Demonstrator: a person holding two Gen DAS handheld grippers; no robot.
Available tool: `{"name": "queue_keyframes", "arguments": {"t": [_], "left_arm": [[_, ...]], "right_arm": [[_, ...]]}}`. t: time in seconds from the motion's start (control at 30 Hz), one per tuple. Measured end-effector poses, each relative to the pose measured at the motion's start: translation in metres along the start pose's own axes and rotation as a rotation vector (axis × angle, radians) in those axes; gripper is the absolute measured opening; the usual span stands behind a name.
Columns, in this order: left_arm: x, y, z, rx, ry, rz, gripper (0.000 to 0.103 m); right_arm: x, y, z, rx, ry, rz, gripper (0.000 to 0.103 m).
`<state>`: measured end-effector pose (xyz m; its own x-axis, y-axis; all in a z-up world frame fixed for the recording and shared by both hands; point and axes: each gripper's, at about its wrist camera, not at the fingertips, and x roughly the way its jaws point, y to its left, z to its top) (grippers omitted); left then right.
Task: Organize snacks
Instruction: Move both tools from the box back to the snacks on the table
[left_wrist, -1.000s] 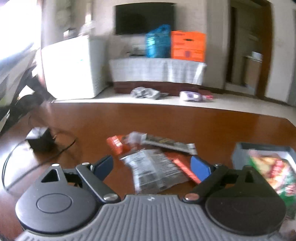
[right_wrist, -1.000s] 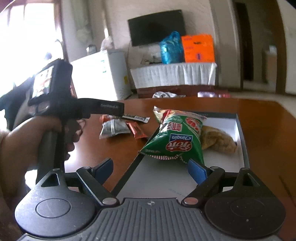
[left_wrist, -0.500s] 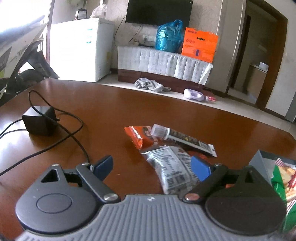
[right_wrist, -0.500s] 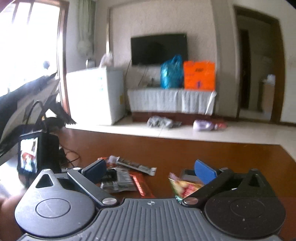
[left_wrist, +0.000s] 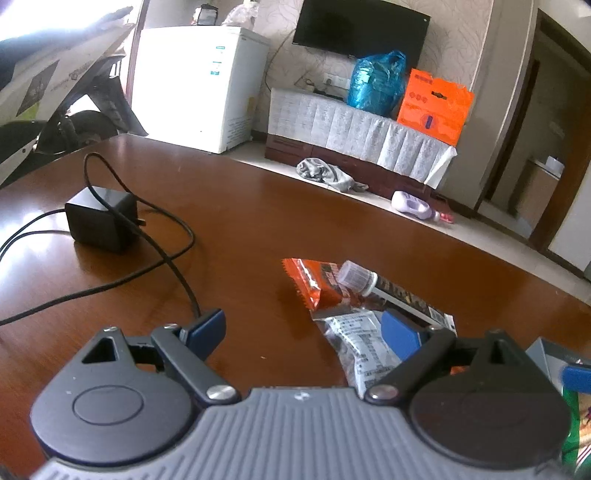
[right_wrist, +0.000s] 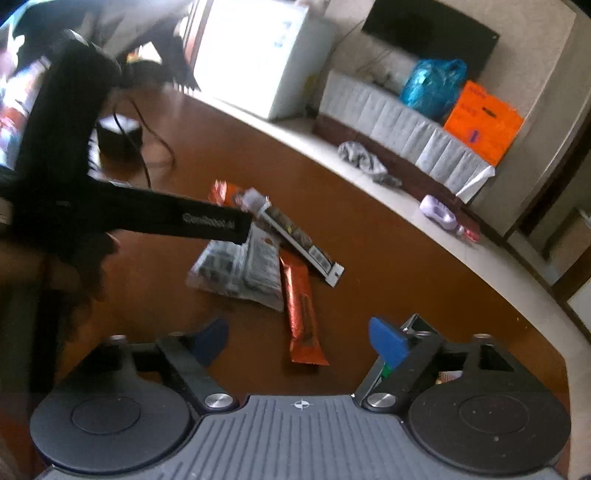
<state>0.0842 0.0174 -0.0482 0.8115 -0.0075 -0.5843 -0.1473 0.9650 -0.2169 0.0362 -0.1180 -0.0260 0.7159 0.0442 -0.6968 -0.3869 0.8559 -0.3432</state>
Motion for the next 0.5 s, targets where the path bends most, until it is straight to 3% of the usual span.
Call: {"name": "queue_keyframes", "arguments": {"t": [0.1, 0.27, 0.4, 0.5], "left_arm": [[0.0, -0.003, -0.001, 0.02, 0.004, -0.006, 0.092], [0.0, -0.001, -0.001, 0.005, 0.002, -0.013, 0.092], [0.003, 0.0, -0.003, 0.009, 0.018, -0.016, 0.092], [0.004, 0.001, -0.003, 0.008, 0.022, -0.016, 0.092]], "right_arm": [[0.019, -0.004, 0.008, 0.01, 0.043, 0.011, 0.055], [0.041, -0.01, 0.017, 0.067, 0.09, 0.03, 0.054], [0.058, -0.007, 0.018, 0.052, 0.127, 0.02, 0.044], [0.065, -0.011, 0.016, 0.087, 0.145, 0.026, 0.043]]}}
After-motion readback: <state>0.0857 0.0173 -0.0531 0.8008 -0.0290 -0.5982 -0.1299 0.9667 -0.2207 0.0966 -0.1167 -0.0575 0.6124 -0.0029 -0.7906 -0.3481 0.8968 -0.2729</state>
